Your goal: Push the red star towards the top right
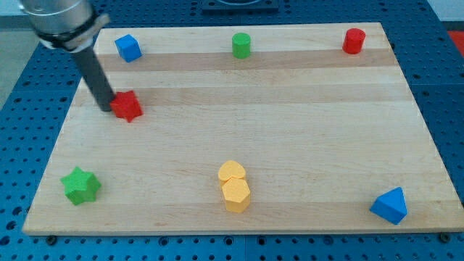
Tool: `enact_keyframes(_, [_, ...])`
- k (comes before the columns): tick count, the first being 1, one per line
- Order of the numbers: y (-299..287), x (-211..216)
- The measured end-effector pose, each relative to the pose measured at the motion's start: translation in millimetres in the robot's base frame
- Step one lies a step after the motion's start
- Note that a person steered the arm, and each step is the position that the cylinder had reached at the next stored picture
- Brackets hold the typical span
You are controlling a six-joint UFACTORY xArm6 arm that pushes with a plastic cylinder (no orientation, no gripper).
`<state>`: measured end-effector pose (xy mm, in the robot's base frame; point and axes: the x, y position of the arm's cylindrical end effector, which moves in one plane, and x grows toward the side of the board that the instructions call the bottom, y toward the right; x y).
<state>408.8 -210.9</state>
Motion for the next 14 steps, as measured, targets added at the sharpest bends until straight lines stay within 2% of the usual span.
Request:
enact_keyframes(1, [103,6])
enact_keyframes(2, [165,6])
enact_keyframes(3, [162,3])
enact_keyframes(4, [134,-22])
enact_keyframes(5, [97,-29])
enact_keyframes(6, [92,12])
enact_keyframes(7, [92,41])
enact_keyframes(9, [102,52])
enact_keyframes(10, [155,44])
enact_keyframes(11, [209,12])
enact_keyframes(13, [316,-83])
enact_keyframes(14, [351,-122])
